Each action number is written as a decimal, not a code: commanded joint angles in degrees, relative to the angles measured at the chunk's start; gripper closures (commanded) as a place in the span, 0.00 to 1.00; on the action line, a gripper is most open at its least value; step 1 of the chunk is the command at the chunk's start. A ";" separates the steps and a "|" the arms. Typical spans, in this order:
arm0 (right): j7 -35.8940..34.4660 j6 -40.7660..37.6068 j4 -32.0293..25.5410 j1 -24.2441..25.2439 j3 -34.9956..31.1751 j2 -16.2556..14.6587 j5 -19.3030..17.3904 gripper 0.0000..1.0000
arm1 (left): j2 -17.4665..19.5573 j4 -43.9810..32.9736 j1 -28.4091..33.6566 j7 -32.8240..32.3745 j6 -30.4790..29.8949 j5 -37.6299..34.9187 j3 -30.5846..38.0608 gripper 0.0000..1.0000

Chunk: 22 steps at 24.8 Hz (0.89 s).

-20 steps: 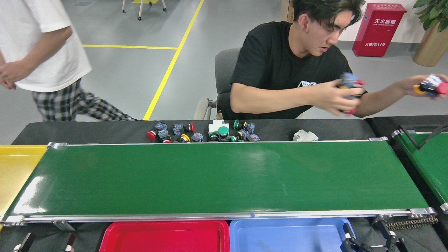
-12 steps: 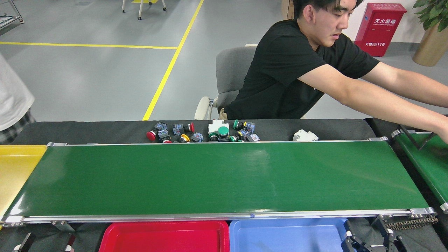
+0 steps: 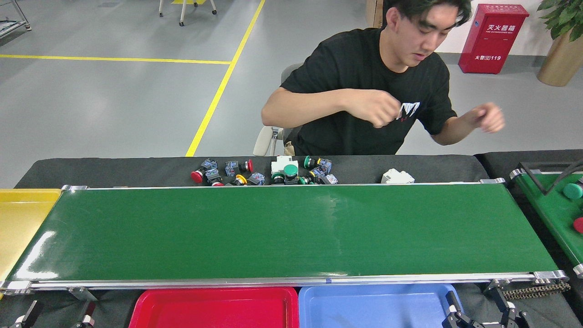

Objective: Pick switch part from conveyor to tray

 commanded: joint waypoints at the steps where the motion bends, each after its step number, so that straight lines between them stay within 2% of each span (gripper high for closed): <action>1: -0.45 0.08 -0.74 -0.68 -0.29 0.02 0.07 0.02 | 0.05 -0.91 -0.67 0.42 0.58 -0.09 0.05 0.00; 8: 0.69 0.34 -0.66 -1.47 -0.56 -0.16 -0.19 0.02 | 0.13 -0.55 -1.29 0.42 0.58 0.35 -0.12 0.00; 15: 4.99 8.87 -0.22 -3.58 -1.00 -0.60 -0.46 0.01 | 0.05 -0.55 -1.38 0.42 0.41 0.35 -0.30 0.00; 18: 5.26 11.50 2.42 -7.62 -1.79 -1.83 -0.63 0.01 | 0.05 -0.64 -1.38 0.42 0.32 0.53 -0.30 0.00; 22: 9.13 11.77 10.86 -15.36 -1.70 -3.76 -0.54 0.01 | -0.22 -0.55 -1.38 0.42 0.23 0.53 -0.30 0.00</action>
